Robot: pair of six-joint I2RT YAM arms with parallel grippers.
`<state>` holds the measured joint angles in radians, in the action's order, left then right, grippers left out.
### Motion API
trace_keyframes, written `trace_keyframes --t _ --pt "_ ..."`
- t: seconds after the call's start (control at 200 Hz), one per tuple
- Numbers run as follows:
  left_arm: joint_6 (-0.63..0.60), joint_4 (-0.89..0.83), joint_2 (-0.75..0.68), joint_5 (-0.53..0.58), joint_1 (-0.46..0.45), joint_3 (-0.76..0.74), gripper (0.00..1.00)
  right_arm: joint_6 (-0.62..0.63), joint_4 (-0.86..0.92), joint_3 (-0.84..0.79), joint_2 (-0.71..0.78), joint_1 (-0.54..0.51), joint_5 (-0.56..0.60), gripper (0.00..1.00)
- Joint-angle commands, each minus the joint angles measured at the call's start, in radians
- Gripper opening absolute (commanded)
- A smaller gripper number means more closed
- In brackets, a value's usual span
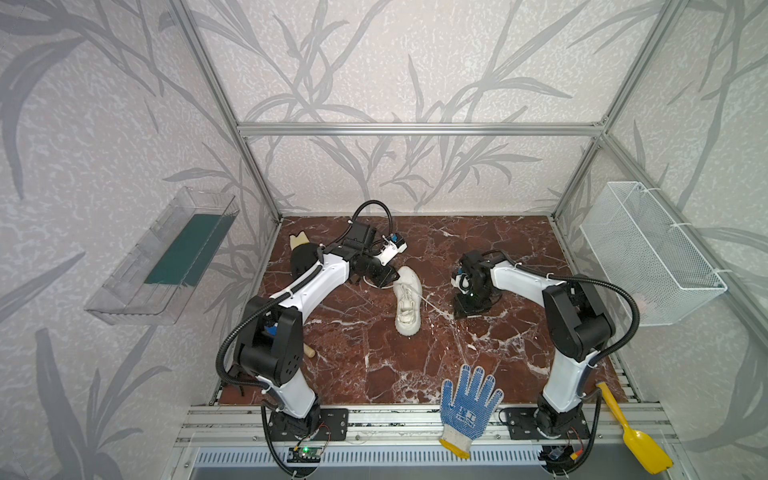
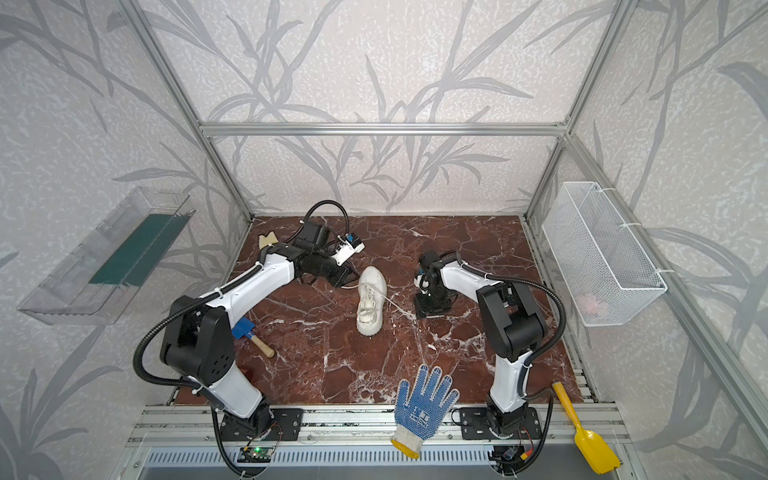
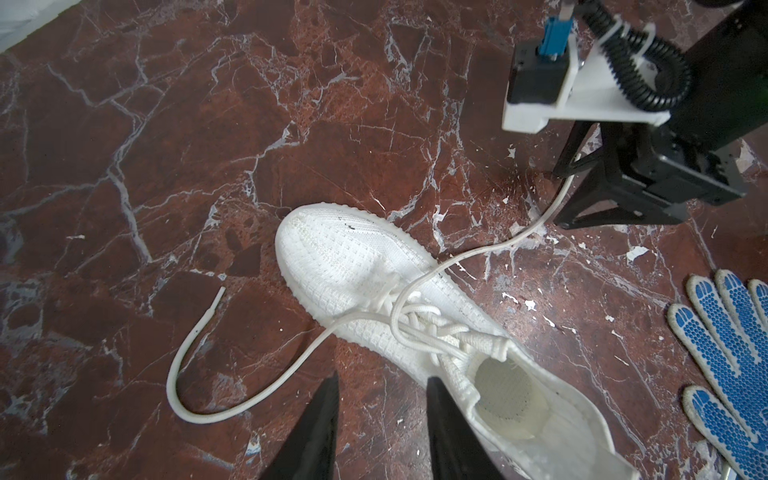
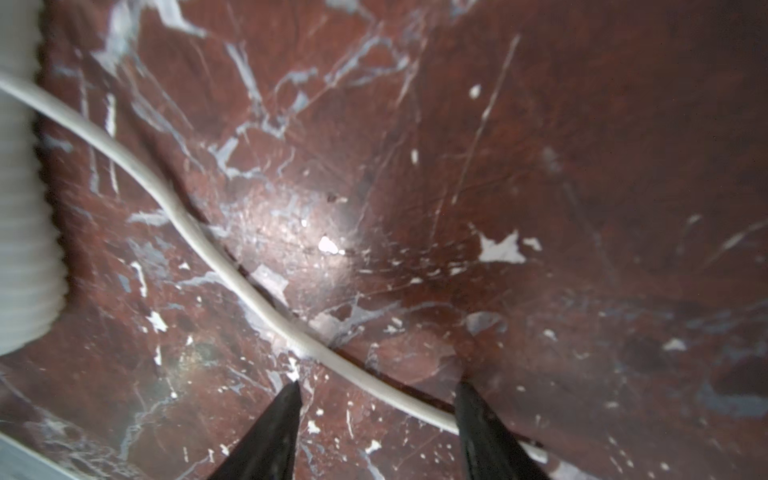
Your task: Tie the shoes
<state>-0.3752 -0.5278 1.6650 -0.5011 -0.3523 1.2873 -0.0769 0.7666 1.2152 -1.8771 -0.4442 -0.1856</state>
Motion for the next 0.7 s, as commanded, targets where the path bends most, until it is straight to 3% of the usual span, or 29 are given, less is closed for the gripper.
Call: trace_keyframes --t 0.0,0.285,0.695 --pt "0.005 0.019 -0.050 -0.022 0.002 -0.033 0.38 0.078 0.091 0.029 0.019 -0.017 0.147 0.61" --pt "0.005 0.023 -0.083 -0.004 0.001 -0.063 0.39 0.193 0.111 0.041 0.013 -0.022 0.146 0.61" --pt "0.009 0.005 -0.083 -0.014 0.001 -0.063 0.39 0.184 0.101 0.007 -0.001 -0.031 0.177 0.41"
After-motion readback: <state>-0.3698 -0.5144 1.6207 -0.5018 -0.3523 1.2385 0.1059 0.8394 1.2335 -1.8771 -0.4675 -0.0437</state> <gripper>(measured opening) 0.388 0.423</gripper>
